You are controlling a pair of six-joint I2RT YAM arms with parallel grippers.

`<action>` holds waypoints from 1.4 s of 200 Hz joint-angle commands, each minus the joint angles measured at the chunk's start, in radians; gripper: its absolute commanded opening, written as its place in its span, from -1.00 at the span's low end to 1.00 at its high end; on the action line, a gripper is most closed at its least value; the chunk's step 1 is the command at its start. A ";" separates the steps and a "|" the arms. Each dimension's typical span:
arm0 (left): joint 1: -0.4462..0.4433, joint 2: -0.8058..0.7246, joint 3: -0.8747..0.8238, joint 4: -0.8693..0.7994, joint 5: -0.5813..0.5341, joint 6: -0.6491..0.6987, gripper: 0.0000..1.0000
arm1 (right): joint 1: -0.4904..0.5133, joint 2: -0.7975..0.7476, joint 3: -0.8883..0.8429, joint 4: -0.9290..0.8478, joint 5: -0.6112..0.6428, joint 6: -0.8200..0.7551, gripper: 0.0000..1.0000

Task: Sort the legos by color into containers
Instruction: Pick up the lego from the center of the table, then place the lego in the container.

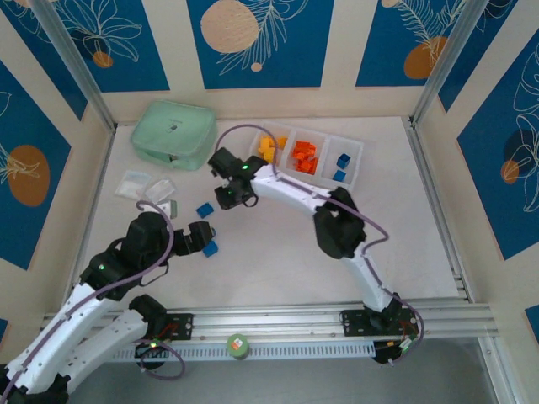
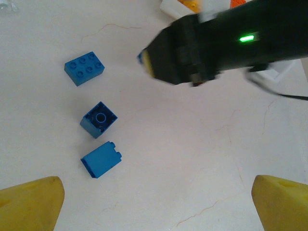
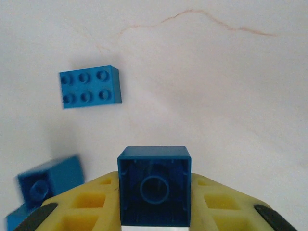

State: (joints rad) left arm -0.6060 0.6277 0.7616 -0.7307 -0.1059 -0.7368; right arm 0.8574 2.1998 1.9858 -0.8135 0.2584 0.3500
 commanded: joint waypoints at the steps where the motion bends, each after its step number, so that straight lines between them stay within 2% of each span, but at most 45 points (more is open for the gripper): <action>1: 0.006 0.049 0.062 0.075 0.026 -0.026 0.99 | -0.066 -0.184 -0.115 0.037 -0.020 0.062 -0.45; 34: 0.006 0.151 0.093 0.216 0.084 -0.037 0.99 | -0.199 -0.385 -0.334 0.084 0.007 0.089 -0.46; 65: 0.006 0.279 0.159 0.289 0.120 -0.004 0.99 | -0.368 -0.478 -0.462 0.132 -0.010 0.102 -0.45; 112: 0.007 0.457 0.250 0.385 0.209 0.095 0.99 | -0.581 -0.399 -0.419 0.140 0.039 0.118 -0.45; 149: 0.008 0.565 0.289 0.444 0.264 0.123 0.99 | -0.673 -0.292 -0.354 0.146 0.050 0.122 -0.46; 170: 0.008 0.611 0.306 0.456 0.275 0.153 0.99 | -0.695 -0.233 -0.301 0.134 0.054 0.118 -0.43; 189: 0.011 0.642 0.340 0.433 0.275 0.189 0.99 | -0.703 -0.194 -0.256 0.134 0.042 0.102 -0.15; 219: 0.018 0.653 0.366 0.415 0.267 0.211 0.99 | -0.695 -0.194 -0.206 0.099 0.038 0.099 0.13; 255: 0.044 0.596 0.343 0.376 0.229 0.214 0.99 | -0.632 -0.273 -0.236 0.080 -0.014 0.114 0.26; 280: 0.077 0.529 0.320 0.314 0.221 0.209 0.99 | -0.542 -0.313 -0.251 0.043 -0.047 0.131 0.32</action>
State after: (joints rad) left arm -0.5613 1.2411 1.0943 -0.3515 0.1356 -0.5465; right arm 0.2306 1.9694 1.7447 -0.7147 0.2798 0.4572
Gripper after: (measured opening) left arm 0.994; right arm 0.648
